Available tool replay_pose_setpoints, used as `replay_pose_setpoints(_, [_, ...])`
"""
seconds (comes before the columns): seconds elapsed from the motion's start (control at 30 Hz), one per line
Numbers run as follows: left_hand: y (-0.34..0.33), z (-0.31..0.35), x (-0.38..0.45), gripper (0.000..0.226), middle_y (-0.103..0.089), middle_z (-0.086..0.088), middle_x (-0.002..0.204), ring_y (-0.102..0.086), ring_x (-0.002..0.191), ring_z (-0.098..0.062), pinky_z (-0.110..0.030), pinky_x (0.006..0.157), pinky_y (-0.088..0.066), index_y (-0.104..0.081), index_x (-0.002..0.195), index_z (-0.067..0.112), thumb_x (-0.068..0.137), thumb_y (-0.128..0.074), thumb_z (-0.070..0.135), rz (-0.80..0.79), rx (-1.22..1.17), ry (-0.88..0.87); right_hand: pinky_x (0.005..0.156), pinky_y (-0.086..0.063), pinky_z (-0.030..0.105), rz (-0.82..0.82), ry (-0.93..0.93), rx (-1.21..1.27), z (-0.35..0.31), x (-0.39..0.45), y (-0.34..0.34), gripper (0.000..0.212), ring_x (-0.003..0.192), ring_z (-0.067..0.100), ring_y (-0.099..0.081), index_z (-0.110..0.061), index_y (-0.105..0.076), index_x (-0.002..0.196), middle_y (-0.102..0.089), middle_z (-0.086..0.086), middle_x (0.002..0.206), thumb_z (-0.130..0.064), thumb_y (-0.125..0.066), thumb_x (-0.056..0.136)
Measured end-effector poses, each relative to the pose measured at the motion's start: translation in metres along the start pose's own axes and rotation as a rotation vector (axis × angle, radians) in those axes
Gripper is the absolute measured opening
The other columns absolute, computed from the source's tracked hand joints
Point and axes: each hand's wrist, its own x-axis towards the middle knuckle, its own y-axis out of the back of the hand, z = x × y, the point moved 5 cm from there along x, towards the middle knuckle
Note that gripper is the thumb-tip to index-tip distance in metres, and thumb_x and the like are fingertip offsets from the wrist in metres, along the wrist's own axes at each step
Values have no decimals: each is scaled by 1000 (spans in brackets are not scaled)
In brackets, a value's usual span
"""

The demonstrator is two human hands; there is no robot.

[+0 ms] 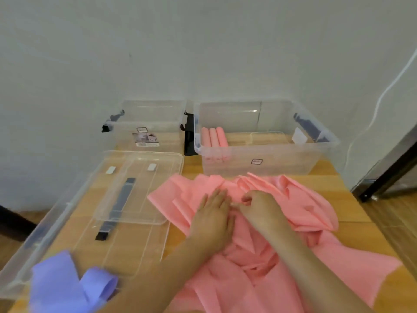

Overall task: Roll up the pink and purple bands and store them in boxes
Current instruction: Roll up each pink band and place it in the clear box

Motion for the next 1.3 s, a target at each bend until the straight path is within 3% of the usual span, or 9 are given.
replay_pose_setpoints(0.17, [33, 4, -24, 54, -23, -7, 153, -16, 141, -22, -36, 115, -6, -32, 142, 9, 90, -40, 22, 51, 83, 68, 75, -43, 30, 41, 39, -161, -11, -40, 3, 30, 96, 27, -62, -6, -67, 95, -68, 15, 98, -31, -66, 80])
replay_pose_setpoints(0.3, [56, 30, -83, 51, -47, -15, 135, -42, 126, -28, -28, 102, -28, -48, 130, 2, 83, -40, 22, 237, -263, 204, 56, -23, 31, 107, 146, 181, -17, -81, 11, 33, 65, 19, -46, -17, -45, 54, -47, 5, 61, -12, -63, 81])
replay_pose_setpoints(0.57, [85, 62, -142, 41, -57, -11, 121, -51, 104, -22, -28, 88, -38, -54, 125, 4, 93, -53, 31, 270, -1116, 632, 59, -37, 23, 127, 297, 836, -41, -143, 91, 26, 60, 8, -49, -19, -54, 67, -53, -2, 65, -5, -54, 89])
replay_pose_setpoints(0.7, [100, 88, -135, 43, -55, -9, 124, -45, 120, -23, -37, 102, -31, -44, 126, 16, 92, -46, 43, 38, -1463, 520, 62, -38, 26, 25, 344, 983, -53, -151, 124, 25, 65, 13, -49, -15, -53, 73, -53, 2, 69, -1, -46, 92])
replay_pose_setpoints(0.8, [117, 93, -121, 27, -56, -4, 122, -49, 113, -18, -35, 102, -32, -52, 113, 18, 93, -47, 35, 143, -1571, 412, 65, -44, 25, -86, 366, 1086, -56, -158, 135, 23, 66, 13, -55, -11, -54, 80, -57, 4, 74, 5, -42, 92])
replay_pose_setpoints(0.93, [149, 82, -100, 18, -63, -1, 99, -57, 96, -15, -30, 93, -40, -58, 98, 16, 96, -44, 27, 300, -1764, 327, 65, -51, 24, -112, 386, 1140, -53, -159, 155, 25, 66, 10, -64, -12, -57, 87, -66, 1, 77, 9, -42, 89])
replay_pose_setpoints(1.07, [169, 83, -87, 37, -66, -4, 65, -63, 60, -17, -25, 59, -51, -62, 84, 8, 94, -46, 40, 56, -1762, 436, 60, -53, 22, -131, 418, 1214, -63, -168, 173, 24, 66, 11, -64, -12, -57, 87, -66, 2, 77, 8, -44, 88])
replay_pose_setpoints(1.2, [143, 81, -99, 22, -69, -11, 71, -67, 60, -20, -28, 60, -54, -64, 93, 4, 93, -46, 17, -113, -1714, 520, 55, -56, 24, -310, 204, 1293, -23, -193, 135, 18, 60, 13, -65, -8, -67, 84, -68, 6, 73, -7, -50, 89])
replay_pose_setpoints(1.3, [109, 81, -128, 16, -68, -15, 68, -66, 56, -22, -28, 54, -54, -64, 86, 1, 90, -50, 9, -90, -1782, 563, 45, -54, 25, -543, -133, 1188, 19, -212, 62, 51, 53, 18, -66, -5, -71, 78, -68, 11, 69, -45, -41, 89])
